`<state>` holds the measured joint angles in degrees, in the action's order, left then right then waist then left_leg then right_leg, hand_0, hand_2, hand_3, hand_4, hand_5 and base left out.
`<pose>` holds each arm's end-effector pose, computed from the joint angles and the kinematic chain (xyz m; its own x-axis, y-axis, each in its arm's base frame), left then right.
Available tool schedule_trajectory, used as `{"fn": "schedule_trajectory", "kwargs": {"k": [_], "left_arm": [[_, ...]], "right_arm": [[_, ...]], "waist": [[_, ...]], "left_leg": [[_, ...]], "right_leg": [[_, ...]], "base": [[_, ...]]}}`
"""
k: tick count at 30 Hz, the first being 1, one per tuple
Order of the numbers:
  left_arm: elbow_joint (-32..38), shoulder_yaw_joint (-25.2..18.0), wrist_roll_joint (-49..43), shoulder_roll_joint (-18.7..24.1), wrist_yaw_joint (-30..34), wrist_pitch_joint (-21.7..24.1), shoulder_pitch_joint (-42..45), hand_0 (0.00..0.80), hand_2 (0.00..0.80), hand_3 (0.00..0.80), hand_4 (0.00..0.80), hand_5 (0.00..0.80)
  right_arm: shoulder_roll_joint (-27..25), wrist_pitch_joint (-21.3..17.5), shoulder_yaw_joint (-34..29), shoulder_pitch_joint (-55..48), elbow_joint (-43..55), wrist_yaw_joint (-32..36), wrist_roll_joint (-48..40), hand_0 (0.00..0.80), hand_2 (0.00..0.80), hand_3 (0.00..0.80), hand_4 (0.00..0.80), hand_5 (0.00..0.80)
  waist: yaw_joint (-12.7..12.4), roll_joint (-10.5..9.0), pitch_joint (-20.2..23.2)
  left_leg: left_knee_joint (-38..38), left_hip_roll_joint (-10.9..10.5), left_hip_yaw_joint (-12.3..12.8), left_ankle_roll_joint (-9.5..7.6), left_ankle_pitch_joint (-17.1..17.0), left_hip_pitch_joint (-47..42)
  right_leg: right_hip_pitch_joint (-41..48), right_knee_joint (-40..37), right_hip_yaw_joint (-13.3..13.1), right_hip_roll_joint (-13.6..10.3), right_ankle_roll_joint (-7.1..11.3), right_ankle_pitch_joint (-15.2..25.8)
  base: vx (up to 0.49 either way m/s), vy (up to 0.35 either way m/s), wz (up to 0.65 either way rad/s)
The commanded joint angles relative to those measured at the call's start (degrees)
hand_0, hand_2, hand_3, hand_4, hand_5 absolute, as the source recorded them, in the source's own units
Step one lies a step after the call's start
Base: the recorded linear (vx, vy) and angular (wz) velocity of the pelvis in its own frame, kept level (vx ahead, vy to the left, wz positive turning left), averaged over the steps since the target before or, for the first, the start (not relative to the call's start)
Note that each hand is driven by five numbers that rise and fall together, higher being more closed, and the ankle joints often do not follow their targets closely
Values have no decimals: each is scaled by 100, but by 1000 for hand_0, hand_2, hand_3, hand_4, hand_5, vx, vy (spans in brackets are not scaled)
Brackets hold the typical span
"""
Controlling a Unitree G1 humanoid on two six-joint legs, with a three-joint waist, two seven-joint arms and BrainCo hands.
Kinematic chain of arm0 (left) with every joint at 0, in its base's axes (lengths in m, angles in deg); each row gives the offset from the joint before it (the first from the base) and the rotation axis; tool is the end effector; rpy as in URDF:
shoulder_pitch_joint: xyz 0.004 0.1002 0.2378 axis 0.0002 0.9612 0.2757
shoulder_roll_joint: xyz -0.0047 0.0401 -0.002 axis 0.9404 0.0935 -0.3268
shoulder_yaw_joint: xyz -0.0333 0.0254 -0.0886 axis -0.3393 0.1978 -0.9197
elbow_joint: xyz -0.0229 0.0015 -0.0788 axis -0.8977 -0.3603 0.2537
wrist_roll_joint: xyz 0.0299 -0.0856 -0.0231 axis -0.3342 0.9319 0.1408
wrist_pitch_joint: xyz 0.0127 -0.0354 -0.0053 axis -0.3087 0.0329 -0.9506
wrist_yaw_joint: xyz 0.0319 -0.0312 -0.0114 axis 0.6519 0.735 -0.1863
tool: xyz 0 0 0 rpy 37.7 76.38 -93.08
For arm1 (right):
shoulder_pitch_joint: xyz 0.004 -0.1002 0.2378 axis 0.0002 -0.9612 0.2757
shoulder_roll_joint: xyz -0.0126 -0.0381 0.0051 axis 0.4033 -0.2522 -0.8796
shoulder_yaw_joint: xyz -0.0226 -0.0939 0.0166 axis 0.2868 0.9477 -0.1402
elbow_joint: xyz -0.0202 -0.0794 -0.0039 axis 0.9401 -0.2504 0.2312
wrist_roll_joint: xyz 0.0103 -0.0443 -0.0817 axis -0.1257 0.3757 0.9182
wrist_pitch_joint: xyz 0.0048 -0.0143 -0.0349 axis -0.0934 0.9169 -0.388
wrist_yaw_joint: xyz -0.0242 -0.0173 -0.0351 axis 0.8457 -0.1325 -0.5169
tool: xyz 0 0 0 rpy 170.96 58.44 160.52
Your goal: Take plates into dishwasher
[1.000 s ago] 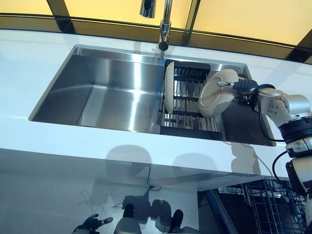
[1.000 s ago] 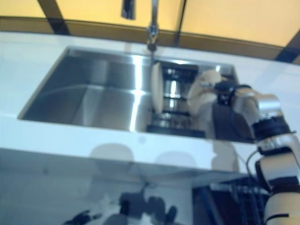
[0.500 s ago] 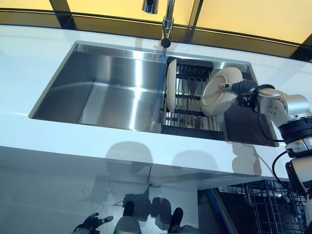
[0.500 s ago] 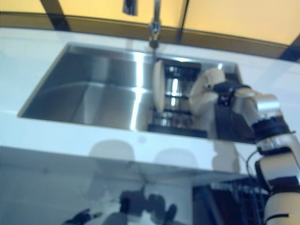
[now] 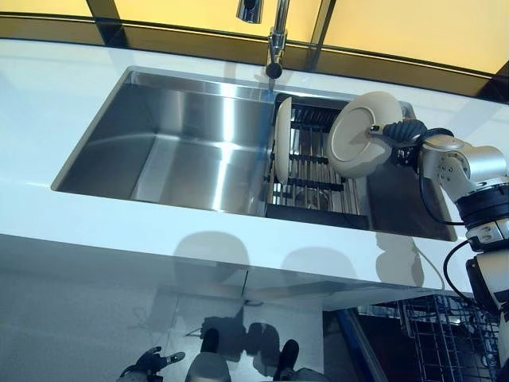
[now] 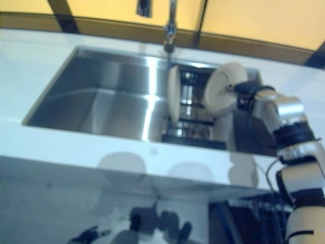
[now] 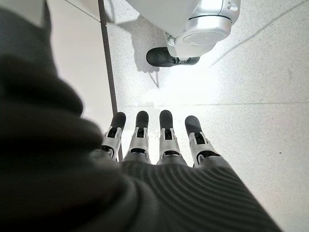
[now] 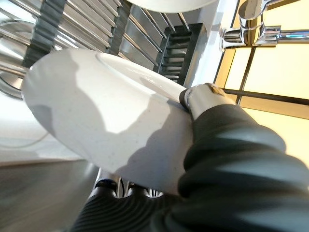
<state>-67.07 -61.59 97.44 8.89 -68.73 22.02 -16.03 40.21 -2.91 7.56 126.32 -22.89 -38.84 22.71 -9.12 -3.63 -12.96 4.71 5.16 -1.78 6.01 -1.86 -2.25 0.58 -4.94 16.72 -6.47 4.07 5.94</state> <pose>0.0785 0.2505 -0.0873 0.4062 0.2513 -0.8785 0.0726 0.9495 0.3052 0.3238 -0.2483 0.2366 0.9588 -0.1497 -0.2413 0.1021 0.9747 -0.1991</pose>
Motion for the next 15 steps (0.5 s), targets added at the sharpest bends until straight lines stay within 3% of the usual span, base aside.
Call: {"fn": "schedule_trajectory", "kwargs": {"k": [1,7,15], "left_arm": [[-186,448,85,184,-111,111,-103,0,0,0,0,0],[-259,412,46,195,-94,161,-74,0,0,0,0,0],[-292,332,-34,200,-82,129,-65,0,0,0,0,0]], "right_arm": [[-319,-565,431,888,31,-218,272,800,800,800,800,800],[-631,-847,502,1190,80,-491,580,800,800,800,800,800],[-1153,-948,537,1307,417,-536,768,800,800,800,800,800]], "waist": [[-66,-242,302],[0,-301,484],[210,-382,680]], "left_leg": [[29,43,373,5,-61,150],[29,39,440,-4,12,29],[29,40,624,-60,113,-144]], "right_leg": [[394,-6,91,-347,469,-273],[461,-6,31,-336,482,-301],[473,-6,-187,-304,513,-284]], "base": [[0,0,0],[0,0,0],[-11,-9,-8]]}}
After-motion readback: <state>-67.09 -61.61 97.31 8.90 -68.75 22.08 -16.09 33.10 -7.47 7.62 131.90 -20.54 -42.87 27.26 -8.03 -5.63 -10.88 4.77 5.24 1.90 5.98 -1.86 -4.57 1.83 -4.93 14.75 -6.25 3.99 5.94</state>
